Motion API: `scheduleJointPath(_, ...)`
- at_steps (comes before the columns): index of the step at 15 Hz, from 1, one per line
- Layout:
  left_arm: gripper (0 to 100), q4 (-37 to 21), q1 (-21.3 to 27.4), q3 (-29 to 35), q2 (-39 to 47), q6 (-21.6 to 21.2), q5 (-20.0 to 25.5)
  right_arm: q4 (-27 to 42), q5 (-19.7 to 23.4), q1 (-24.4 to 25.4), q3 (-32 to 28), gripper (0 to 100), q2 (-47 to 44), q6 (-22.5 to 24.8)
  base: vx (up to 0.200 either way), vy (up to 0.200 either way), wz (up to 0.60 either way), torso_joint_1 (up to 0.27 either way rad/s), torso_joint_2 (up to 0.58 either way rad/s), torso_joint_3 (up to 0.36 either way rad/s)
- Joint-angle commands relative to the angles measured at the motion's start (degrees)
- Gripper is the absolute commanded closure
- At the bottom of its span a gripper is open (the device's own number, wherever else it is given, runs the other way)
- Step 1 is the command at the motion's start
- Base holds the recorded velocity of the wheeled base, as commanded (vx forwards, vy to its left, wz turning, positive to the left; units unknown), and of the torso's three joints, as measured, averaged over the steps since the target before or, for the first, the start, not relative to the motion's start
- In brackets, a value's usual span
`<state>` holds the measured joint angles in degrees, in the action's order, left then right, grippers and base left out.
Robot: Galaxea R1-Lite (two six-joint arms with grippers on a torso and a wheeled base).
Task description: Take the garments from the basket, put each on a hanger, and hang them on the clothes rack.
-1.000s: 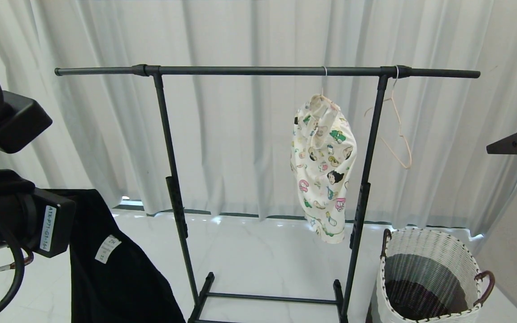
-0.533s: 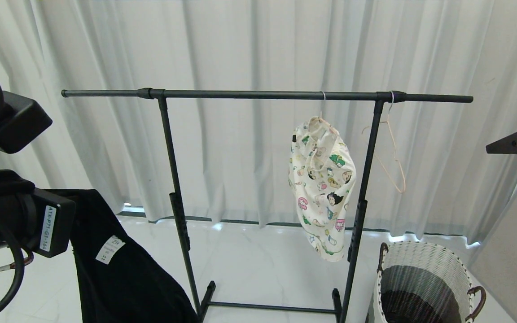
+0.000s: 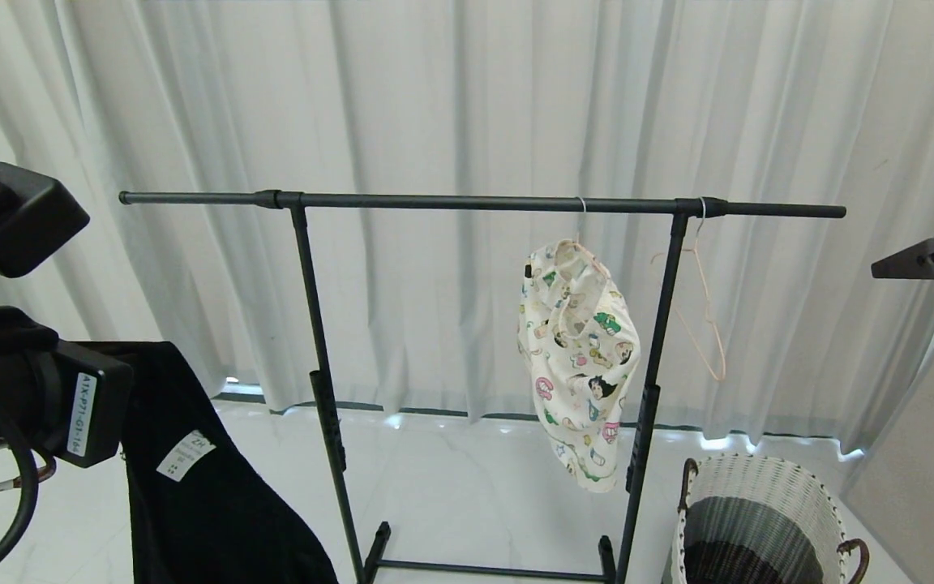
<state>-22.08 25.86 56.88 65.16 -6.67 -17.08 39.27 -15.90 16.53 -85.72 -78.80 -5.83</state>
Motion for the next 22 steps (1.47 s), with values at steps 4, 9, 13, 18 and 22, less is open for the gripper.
scheduleJointPath(4, 100, 0.02, 0.07, 0.07, 0.14, -0.10, -0.06, -12.02, 1.57, -0.18, 11.02, 0, -0.04, 0.64, 0.200, 0.000, 0.00, 0.013, -0.01, -0.008)
scheduleJointPath(9, 100, 0.02, 0.07, 0.16, 0.85, -0.45, -0.06, -15.18, 6.32, -3.08, 13.92, 0, -3.29, 0.64, 0.200, 0.000, 0.00, 0.003, 0.00, 0.000)
scheduleJointPath(13, 100, 0.02, 0.07, 0.25, 1.37, -0.45, -0.15, -26.61, 6.32, -3.70, 20.42, 0, -6.89, 0.91, 0.200, 0.000, 0.00, 0.002, 0.00, 0.001)
scheduleJointPath(18, 100, 0.02, 0.07, 0.07, 1.37, -2.12, -0.15, -36.45, 6.32, -7.57, 27.98, 0, -13.22, 1.26, 0.040, 0.000, 0.00, 0.000, 0.00, -0.001)
scheduleJointPath(22, 100, 0.02, 0.16, -0.19, 1.46, -5.81, -0.15, -42.25, 7.46, -9.67, 31.32, 0, -17.53, 1.70, 0.000, 0.000, 0.00, 0.000, 0.00, 0.000)
